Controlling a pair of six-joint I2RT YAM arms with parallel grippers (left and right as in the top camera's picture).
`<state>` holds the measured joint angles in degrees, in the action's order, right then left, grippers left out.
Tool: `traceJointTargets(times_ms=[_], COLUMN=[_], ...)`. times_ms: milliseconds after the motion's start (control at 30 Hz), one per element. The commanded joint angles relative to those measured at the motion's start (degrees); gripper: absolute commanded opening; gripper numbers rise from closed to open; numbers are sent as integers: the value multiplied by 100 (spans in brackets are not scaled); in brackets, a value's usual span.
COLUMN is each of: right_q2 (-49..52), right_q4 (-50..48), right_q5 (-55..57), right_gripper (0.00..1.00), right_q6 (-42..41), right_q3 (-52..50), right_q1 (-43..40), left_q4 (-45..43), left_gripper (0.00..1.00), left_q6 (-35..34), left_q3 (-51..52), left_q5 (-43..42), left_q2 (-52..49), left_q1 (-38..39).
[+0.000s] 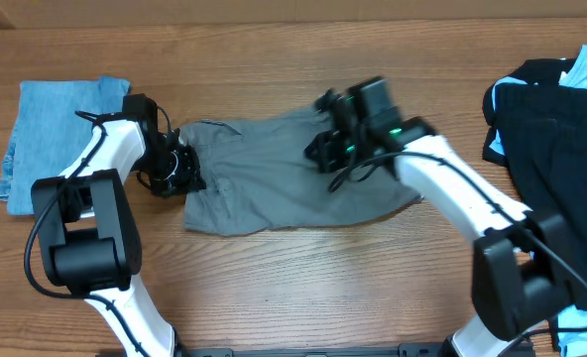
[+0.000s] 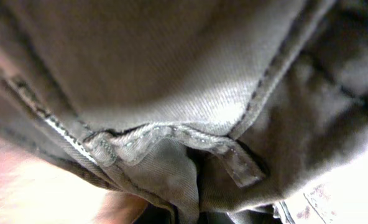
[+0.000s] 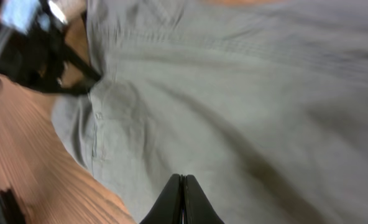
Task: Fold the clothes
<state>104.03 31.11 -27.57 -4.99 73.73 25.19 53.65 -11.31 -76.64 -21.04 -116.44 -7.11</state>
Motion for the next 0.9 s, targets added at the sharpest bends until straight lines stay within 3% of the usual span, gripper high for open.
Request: traceJointTargets(times_ms=[0, 333, 600, 733, 867], right_q2=[304, 1121, 1620, 1255, 813], right_q4=[9, 308, 376, 920, 1224], right_q5=[431, -111, 111, 120, 903], right_gripper=[4, 4, 4, 4, 4], right_q6=[-125, -273, -275, -223, -229], right_q3=[-72, -98, -81, 702, 1445], right_q1=[367, 1279, 1600, 1515, 1480], left_q4=[232, 236, 293, 487, 590], left_gripper=[4, 6, 5, 5, 5], left_q6=[260, 302, 348, 365, 365], left_q3=[-15, -13, -52, -264, -341], left_q5=[1056, 1117, 1123, 1526, 1676], left_q2=[636, 769, 774, 778, 778], left_q1=[92, 361, 579, 577, 577])
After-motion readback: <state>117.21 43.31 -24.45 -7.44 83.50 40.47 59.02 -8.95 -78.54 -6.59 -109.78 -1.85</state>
